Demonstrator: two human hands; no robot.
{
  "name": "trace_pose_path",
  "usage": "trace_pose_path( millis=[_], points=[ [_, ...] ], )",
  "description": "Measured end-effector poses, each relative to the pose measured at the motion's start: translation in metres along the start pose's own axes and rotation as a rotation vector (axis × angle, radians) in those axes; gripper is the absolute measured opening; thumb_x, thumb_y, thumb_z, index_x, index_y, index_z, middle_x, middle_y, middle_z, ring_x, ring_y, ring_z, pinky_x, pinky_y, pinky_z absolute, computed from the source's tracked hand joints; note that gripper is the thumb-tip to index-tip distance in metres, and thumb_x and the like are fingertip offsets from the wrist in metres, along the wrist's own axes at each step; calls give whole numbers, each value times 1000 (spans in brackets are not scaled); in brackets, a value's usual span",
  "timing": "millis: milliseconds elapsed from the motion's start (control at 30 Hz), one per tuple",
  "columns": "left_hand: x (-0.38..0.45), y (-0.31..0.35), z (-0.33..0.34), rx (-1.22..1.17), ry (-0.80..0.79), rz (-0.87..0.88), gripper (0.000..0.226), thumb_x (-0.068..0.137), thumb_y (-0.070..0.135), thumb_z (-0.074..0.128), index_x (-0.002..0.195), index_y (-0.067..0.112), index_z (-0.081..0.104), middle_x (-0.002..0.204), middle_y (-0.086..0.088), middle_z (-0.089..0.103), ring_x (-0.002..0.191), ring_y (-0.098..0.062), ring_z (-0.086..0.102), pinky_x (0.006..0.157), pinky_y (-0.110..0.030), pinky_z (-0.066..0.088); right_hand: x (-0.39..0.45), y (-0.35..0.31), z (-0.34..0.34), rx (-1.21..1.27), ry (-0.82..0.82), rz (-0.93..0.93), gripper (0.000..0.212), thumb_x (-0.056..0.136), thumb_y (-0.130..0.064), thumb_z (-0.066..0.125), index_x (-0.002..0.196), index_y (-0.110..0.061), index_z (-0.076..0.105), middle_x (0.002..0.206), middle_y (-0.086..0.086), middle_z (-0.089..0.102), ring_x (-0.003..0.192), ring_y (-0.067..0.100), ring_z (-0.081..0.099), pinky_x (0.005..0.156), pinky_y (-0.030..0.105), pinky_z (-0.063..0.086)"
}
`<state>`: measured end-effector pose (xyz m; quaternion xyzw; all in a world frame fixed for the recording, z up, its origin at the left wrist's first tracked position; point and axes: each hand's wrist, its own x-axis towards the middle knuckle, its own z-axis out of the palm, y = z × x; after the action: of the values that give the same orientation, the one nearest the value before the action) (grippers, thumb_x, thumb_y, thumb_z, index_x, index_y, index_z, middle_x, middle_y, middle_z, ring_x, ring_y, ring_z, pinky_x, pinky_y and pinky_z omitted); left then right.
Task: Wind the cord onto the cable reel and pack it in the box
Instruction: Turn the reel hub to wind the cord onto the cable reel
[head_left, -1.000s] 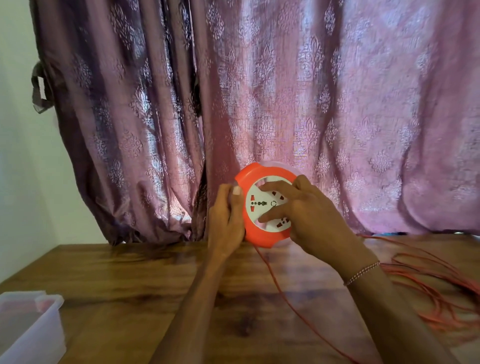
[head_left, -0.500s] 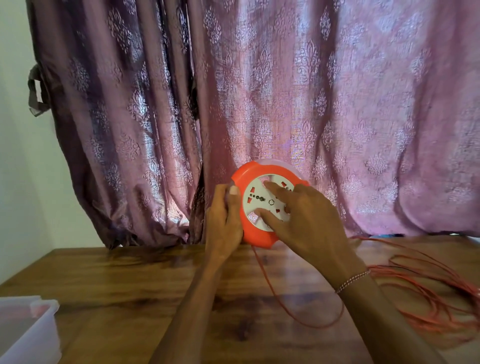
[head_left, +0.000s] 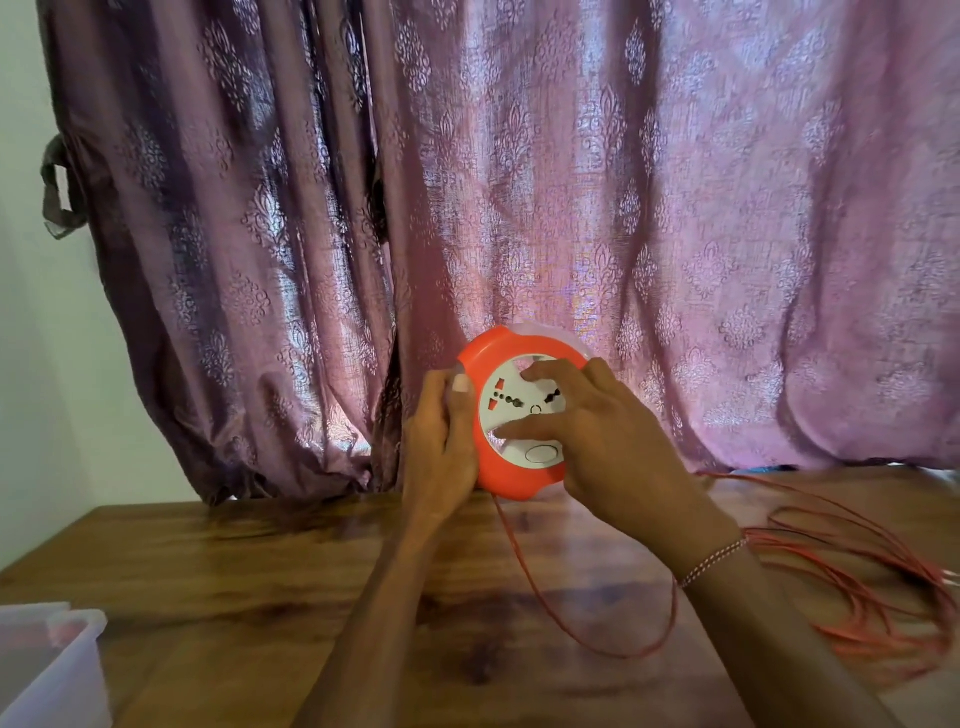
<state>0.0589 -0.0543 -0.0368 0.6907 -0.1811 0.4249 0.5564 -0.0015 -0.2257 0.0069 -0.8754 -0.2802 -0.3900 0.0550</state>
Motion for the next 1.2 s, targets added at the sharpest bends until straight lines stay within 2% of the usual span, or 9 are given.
trace_pose_path(
  millis=[167,333,400,567,667,767,833,1033,1200],
  points=[
    [-1,-1,2,24,9,2,44,101,66,33,99,27,54,89,4,67,73,-13,63,65,-43,52,-4,1,3,-35,81,68,62,72,-17,65,122,-53,59,119,6,53,101,28,49,73,37,49],
    [-1,-1,4,19,15,22,34,103,56,36,94,29,53,84,7,65,68,0,57,63,-36,49,-3,-2,2,-74,107,222,62,75,-63,52,135,-48,48,96,7,59,89,30,56,75,40,49],
    [-1,-1,5,10,19,26,33,103,54,36,93,27,53,85,5,64,68,0,55,64,-35,49,-2,-3,2,-40,122,258,63,78,-67,50,136,-41,51,93,7,65,89,30,59,74,40,50],
    [0,-2,4,-22,9,-6,35,103,52,37,92,23,52,79,10,64,68,-1,55,64,-32,50,-2,0,-5,60,128,197,48,88,-48,63,132,-31,59,94,3,63,91,25,53,68,38,52],
    [-1,-3,4,-33,14,4,34,103,50,38,90,22,51,78,11,63,68,1,53,63,-27,48,-1,6,-8,90,158,41,29,88,-21,62,116,-25,71,103,3,62,93,25,50,71,40,50],
    [-1,-3,4,-27,18,7,34,103,49,37,89,21,51,77,12,63,67,2,53,61,-27,47,-2,8,-8,118,118,-72,38,74,-3,60,95,-30,76,123,4,61,101,29,51,75,38,50],
    [-2,-3,4,-27,18,3,36,103,51,37,91,21,52,79,12,65,67,2,55,61,-26,48,-2,6,-5,100,53,-66,53,63,6,69,95,-35,76,132,3,58,108,31,50,80,39,51],
    [-3,-1,4,-41,37,9,37,102,51,38,93,20,53,85,0,65,71,-3,58,65,-41,53,0,2,-2,12,31,-20,63,57,2,77,102,-42,74,137,-3,55,105,29,48,80,42,51],
    [-2,1,3,-37,61,18,34,103,49,38,90,21,52,79,3,62,71,-9,55,67,-47,52,-3,-2,1,-34,101,61,57,75,-20,56,123,-50,59,122,6,53,103,30,49,78,40,47]
  ],
)
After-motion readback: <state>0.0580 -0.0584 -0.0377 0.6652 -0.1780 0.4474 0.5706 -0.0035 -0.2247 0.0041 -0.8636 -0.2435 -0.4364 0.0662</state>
